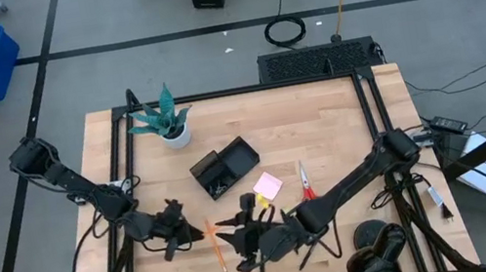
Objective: Pick and place office supplies into organizer
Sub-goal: Put the orange pencil into the black desk organizer
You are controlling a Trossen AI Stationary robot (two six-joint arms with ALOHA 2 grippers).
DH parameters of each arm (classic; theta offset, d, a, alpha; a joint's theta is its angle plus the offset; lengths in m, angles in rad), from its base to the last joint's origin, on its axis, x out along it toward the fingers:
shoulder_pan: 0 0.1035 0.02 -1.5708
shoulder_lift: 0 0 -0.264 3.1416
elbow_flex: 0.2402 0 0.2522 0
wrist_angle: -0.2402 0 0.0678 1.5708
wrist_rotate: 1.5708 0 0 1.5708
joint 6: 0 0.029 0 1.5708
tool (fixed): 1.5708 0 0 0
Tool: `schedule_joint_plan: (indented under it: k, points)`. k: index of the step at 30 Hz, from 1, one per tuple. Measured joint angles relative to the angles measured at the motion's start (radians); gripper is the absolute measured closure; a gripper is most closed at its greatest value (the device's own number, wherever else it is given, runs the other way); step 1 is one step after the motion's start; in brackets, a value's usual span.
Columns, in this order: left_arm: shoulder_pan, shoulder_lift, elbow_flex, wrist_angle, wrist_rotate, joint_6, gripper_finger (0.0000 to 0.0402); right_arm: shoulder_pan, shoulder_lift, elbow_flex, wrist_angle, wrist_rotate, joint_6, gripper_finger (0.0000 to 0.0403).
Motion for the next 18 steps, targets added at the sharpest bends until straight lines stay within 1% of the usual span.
schedule_joint_plan:
  k: [3, 6, 9, 12, 14, 15, 17, 18]
  points:
    - [0.0, 0.0, 0.0, 0.103, -0.007, 0.083, 0.0379, 0.0, 0.005, -0.002, 0.039, 0.043, -0.072, 0.0287]
    - [0.0, 0.0, 0.0, 0.185, -0.006, 0.153, 0.0379, 0.001, -0.029, -0.002, 0.078, 0.101, -0.137, 0.0281]
    - [0.0, 0.0, 0.0, 0.225, -0.006, 0.218, 0.0388, 0.001, -0.081, -0.003, 0.09, 0.103, -0.177, 0.0278]
    - [0.0, 0.0, 0.0, 0.237, -0.014, 0.249, 0.0391, 0.017, -0.154, -0.049, 0.09, 0.103, -0.193, 0.0275]
    - [0.0, 0.0, 0.0, 0.241, -0.014, 0.252, 0.0386, 0.038, -0.222, -0.115, 0.1, 0.104, -0.18, 0.0275]
    - [0.0, 0.0, 0.0, 0.245, -0.014, 0.254, 0.0381, 0.05, -0.258, -0.161, 0.132, 0.103, -0.163, 0.0275]
    - [0.0, 0.0, 0.0, 0.246, -0.014, 0.255, 0.0376, 0.078, -0.331, -0.296, 0.256, 0.103, -0.144, 0.0274]
    - [0.0, 0.0, 0.0, 0.247, -0.014, 0.255, 0.0375, 0.091, -0.359, -0.378, 0.363, 0.101, -0.143, 0.0274]
